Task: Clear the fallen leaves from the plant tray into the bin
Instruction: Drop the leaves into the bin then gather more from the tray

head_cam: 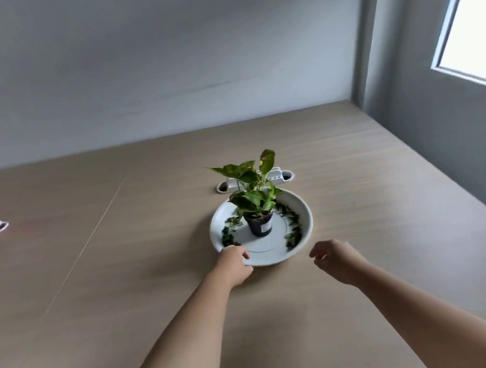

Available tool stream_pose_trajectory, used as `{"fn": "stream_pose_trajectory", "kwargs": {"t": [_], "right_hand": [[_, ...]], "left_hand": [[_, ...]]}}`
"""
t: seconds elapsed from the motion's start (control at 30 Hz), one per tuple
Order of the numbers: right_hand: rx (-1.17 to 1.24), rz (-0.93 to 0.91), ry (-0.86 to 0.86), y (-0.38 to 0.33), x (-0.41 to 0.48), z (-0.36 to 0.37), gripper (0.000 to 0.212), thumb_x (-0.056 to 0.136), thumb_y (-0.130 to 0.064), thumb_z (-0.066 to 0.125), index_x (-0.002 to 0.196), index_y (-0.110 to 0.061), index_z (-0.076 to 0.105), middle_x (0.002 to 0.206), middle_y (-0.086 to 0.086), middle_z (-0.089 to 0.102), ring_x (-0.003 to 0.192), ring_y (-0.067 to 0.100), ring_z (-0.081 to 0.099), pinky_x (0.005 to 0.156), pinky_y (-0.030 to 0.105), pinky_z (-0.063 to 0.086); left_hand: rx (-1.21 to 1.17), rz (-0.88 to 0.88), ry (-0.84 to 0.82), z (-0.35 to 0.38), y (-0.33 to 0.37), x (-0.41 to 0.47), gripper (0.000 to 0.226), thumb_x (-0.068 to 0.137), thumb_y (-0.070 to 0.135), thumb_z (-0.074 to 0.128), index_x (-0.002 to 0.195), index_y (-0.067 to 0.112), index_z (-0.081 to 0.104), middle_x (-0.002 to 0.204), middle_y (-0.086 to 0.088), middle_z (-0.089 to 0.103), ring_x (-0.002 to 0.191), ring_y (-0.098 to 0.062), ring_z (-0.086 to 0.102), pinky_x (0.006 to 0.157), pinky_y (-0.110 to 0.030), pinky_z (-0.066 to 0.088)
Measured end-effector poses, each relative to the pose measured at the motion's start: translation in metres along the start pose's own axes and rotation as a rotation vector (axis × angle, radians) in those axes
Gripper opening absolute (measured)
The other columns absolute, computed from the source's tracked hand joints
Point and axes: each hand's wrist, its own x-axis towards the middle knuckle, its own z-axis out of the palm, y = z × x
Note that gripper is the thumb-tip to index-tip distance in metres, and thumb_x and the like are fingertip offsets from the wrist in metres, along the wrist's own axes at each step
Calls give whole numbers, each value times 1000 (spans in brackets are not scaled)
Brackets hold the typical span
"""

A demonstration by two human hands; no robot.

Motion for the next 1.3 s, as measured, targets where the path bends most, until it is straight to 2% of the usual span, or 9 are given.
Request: {"fn": "stream_pose_trajectory", "kwargs": {"t": [0.13,0.27,0.47,0.67,0.87,1.0,1.1,1.2,1.3], "right_hand": [[-162,-70,-2,-28,39,35,31,82,-20,61,112,-25,63,122,-1,63,111,22,58,90,33,49],[-272,-121,-74,-48,66,64,33,82,-19,59,115,-23,61,122,-1,62,114,24,55,92,35,47],[-279,-46,-250,-43,94,63,26,77,-9,67,100,-20,66,105,5,67,97,24,60,75,31,48],[-558,-80,-126,-32,100,44,37,83,-1,49,110,-22,61,118,3,64,113,28,54,99,34,42],[-428,-235,-295,-56,90,68,43,82,-16,64,123,-22,52,122,2,59,110,24,57,88,35,48],[-381,-215,-244,-42,94,64,28,84,-8,59,108,-21,64,111,1,67,103,24,62,85,33,50],[-416,-161,-134,-19,98,45,35,82,-3,52,102,-28,67,109,-1,70,103,24,63,87,32,51],[-530,-192,-67,-10,101,30,41,83,-2,48,114,-25,62,120,-1,65,113,24,56,95,33,44],[-475,-290,-130,-25,95,35,45,82,-13,62,125,-23,55,131,-2,58,120,20,52,101,36,45]], "left_hand": [[233,107,-123,-8,-42,40,36,85,13,58,120,22,57,125,-6,50,119,-27,50,97,-33,42],[400,199,-178,-11,-59,65,32,84,7,53,110,24,61,120,-4,55,115,-27,53,92,-37,44],[334,302,-149,-5,-65,75,26,89,17,53,110,23,67,117,-2,61,111,-25,56,91,-33,48],[187,374,-181,11,-57,71,37,84,20,64,121,27,63,125,2,61,119,-19,54,100,-31,45],[434,224,-250,-19,-74,95,44,81,17,62,122,29,58,129,2,57,118,-20,54,97,-32,45],[335,143,-208,-19,-74,94,31,80,19,61,107,32,68,116,7,68,107,-18,62,89,-28,48],[195,143,-185,-2,-64,83,29,79,23,66,105,33,70,111,8,71,105,-17,63,90,-26,49],[84,155,-159,17,-58,74,36,75,24,73,109,34,68,115,6,70,108,-17,62,96,-27,48],[93,144,-111,9,-60,77,47,71,25,79,116,32,65,122,5,66,113,-18,59,100,-28,45]]}}
